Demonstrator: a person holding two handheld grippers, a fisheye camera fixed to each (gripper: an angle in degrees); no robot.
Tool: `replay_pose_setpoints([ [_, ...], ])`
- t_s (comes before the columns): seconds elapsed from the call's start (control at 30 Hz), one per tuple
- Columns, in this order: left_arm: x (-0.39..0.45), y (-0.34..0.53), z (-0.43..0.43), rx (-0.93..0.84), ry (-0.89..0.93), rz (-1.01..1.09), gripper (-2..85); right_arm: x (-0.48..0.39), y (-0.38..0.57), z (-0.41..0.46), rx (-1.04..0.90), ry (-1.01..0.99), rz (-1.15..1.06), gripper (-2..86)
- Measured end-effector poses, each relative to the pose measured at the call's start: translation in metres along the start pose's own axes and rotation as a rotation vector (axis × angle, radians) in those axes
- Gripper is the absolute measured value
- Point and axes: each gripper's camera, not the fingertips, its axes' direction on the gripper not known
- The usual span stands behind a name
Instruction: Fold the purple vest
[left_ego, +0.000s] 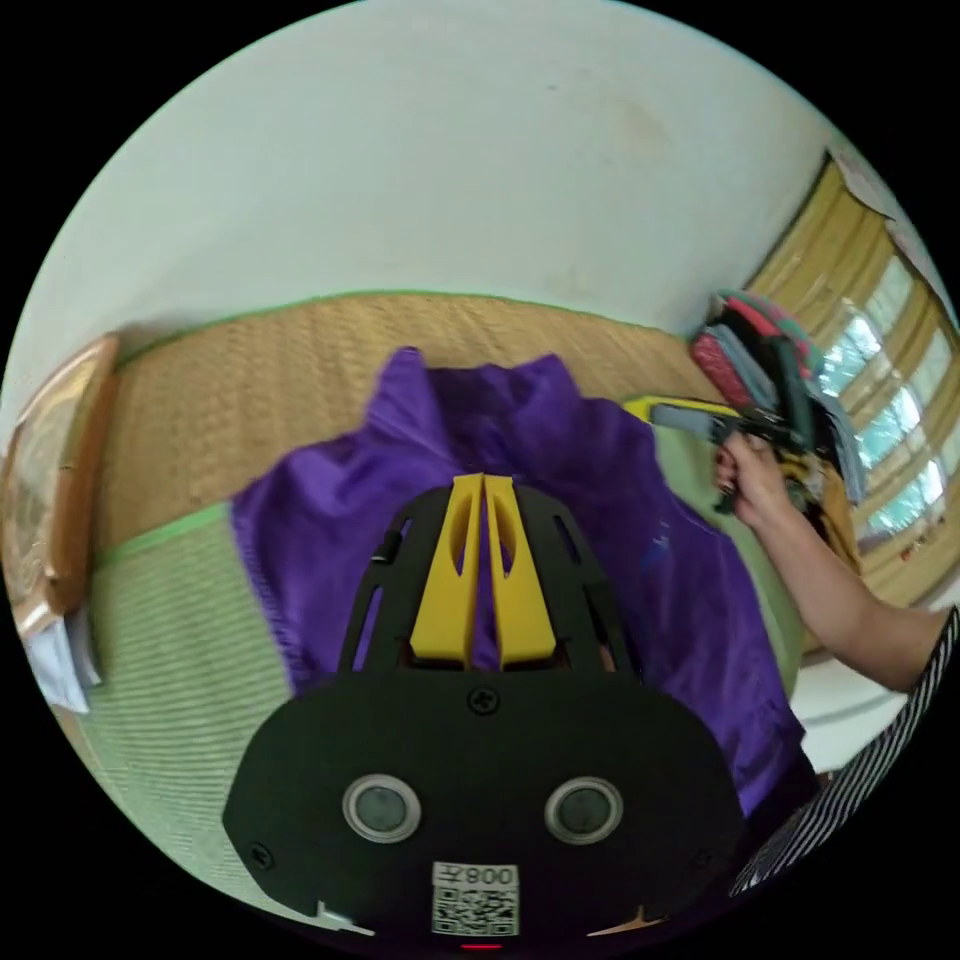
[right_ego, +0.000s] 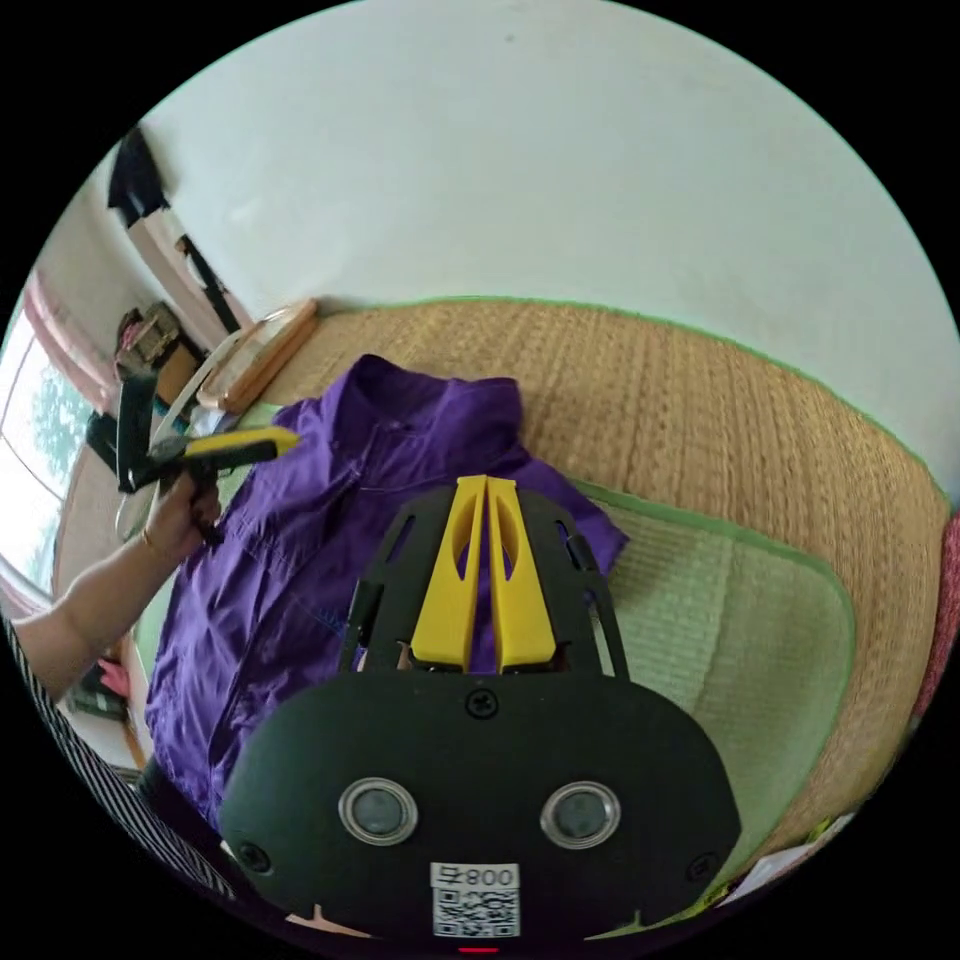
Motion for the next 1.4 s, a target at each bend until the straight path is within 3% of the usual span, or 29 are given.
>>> replay_pose_setpoints([
  [0.1,-0.032,-0.011,0.031,-0.097,-0.132,-0.108,0.0,-0.029,-0.019,0.026,-0.110,0.107,-0.092,0.1],
  [0.23,-0.042,-0.008,0.042,-0.080,-0.076,-0.164,0.0,-0.032,-0.033,0.021,-0.144,0.122,-0.088,0.2],
  [0.33,-0.016,-0.007,0.034,-0.004,-0.087,-0.079,0.1,-0.041,-0.033,-0.009,-0.071,0.082,-0.132,0.3],
  [0.4,-0.007,-0.010,0.059,-0.126,-0.149,-0.033,0.1,-0.039,-0.037,-0.001,-0.135,0.118,-0.130,0.5],
  [0.43,-0.001,-0.009,0.057,-0.095,-0.165,-0.031,0.1,-0.035,-0.038,-0.003,-0.157,0.099,-0.112,0.7],
  [0.57,0.049,-0.007,0.042,-0.031,0.032,0.134,0.1,-0.057,-0.026,-0.049,-0.088,-0.078,-0.218,2.0],
  [0.7,0.078,-0.006,0.066,-0.090,0.051,0.203,0.1,-0.076,-0.020,-0.036,-0.145,0.027,-0.265,8.0],
  [0.9,0.076,-0.009,0.097,-0.152,0.063,0.182,0.1,-0.057,-0.020,-0.034,-0.161,0.088,-0.229,6.5],
  [1.2,0.064,-0.017,0.104,-0.147,0.090,0.171,0.1,-0.002,-0.017,-0.093,0.017,-0.190,-0.133,2.5],
  [1.4,0.035,-0.004,0.063,0.017,0.146,0.067,0.1,0.016,-0.029,-0.040,-0.104,-0.162,-0.082,4.7],
])
